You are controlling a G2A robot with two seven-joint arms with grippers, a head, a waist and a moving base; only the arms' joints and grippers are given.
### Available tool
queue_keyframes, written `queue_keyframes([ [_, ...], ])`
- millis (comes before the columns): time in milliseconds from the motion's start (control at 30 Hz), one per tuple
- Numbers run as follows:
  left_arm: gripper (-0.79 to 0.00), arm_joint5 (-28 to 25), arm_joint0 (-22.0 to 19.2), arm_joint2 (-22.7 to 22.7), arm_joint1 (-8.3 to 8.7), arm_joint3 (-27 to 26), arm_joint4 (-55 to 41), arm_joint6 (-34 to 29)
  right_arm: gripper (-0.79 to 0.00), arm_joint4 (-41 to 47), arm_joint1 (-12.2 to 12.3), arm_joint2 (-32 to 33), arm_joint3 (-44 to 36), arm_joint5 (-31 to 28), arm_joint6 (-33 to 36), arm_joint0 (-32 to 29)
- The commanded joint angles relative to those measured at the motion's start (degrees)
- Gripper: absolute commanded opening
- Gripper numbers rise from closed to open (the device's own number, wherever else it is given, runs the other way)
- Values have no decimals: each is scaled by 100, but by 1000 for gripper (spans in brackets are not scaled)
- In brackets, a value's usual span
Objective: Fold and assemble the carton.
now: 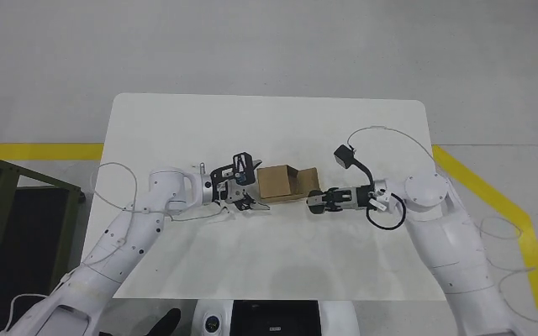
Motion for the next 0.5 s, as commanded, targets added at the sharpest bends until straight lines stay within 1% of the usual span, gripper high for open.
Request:
queue_keyframes([
  [0,0,26,-21,22,-17,25,-17,5,-785,-71,7,-31,48,34,-115,-26],
  [100,0,59,-54,70,-45,84,-24,-7,-785,-9,-22,-196,219,42,-308,2],
  [267,0,62,-116,130,-85,164,-27,-21,-785,-186,-96,-561,636,59,-629,355],
  [333,0,46,-131,142,-97,193,-41,-19,-785,-152,-128,-661,792,-7,-750,481],
  [467,0,-11,-168,161,-116,242,-52,-16,-785,-107,-189,-898,1002,-200,-764,704],
])
